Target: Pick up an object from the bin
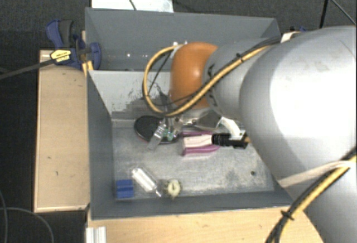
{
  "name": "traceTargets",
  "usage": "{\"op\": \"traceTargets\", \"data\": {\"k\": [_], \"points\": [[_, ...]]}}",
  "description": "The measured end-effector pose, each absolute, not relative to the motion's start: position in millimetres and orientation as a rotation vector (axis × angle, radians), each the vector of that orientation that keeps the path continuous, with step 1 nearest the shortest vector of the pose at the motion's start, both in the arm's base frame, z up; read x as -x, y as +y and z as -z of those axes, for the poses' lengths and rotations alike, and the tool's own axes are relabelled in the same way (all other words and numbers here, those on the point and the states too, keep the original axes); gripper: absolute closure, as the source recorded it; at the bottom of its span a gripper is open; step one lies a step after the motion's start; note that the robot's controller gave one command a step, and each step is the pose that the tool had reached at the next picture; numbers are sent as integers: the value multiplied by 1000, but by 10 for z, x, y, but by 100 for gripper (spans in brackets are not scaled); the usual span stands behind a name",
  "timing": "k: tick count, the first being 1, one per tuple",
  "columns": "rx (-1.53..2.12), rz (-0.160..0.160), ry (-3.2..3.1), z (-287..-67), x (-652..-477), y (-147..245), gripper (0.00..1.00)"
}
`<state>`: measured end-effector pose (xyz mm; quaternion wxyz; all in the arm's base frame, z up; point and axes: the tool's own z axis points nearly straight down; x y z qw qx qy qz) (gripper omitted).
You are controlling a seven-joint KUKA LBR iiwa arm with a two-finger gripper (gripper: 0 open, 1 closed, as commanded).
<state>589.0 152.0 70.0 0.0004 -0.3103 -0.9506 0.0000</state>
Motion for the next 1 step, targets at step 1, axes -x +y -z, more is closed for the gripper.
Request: {"op": "traceTargets", "data": {"k": [1], "points": [[973,-2,-2985,-693,-5885,1518,100]]}}
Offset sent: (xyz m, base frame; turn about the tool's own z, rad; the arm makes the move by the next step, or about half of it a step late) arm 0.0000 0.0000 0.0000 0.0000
